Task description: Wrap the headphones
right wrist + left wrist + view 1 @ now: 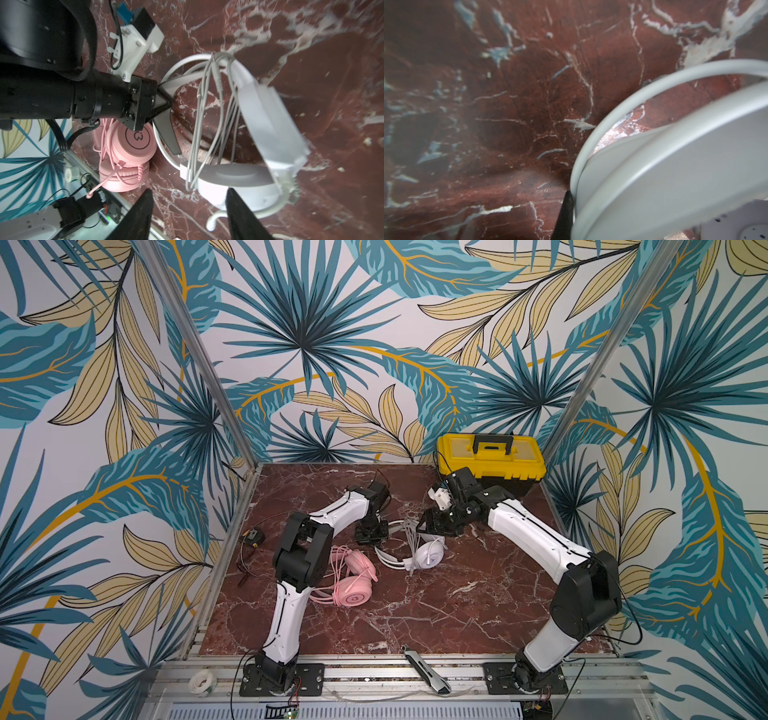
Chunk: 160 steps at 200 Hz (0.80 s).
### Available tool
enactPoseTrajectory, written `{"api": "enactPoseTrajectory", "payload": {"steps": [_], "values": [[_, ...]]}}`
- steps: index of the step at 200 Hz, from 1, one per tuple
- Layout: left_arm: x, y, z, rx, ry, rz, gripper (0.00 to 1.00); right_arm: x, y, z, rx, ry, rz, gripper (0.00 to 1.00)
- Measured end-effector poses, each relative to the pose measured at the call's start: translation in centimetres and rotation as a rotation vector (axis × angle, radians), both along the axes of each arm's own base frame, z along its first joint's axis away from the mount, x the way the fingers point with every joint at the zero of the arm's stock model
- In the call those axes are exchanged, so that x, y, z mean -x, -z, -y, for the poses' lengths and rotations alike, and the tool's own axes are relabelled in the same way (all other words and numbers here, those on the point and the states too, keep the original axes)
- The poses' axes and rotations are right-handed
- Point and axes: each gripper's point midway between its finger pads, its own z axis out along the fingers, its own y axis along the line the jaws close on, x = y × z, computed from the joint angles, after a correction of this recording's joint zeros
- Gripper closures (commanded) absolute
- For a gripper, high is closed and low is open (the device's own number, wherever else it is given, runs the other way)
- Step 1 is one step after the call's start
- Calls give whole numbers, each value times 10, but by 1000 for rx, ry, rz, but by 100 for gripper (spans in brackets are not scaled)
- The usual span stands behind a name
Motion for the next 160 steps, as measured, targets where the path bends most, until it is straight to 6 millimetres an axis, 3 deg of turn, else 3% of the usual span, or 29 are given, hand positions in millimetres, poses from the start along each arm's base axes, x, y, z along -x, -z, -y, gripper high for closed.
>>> {"api": "enactPoseTrajectory", "payload": {"steps": [45,85,113,160], "values": [[3,2,2,-4,-29,-16,92,-3,11,-12,-39,29,-27,69],[4,3,11,2,-41,-23,91,-6,46,-17,2,36,-94,75],[5,4,24,15,-34,-26,89,-4,68,-11,62,43,-134,76],[11,4,44,40,-11,-38,88,0,78,10,184,48,-133,82]]}}
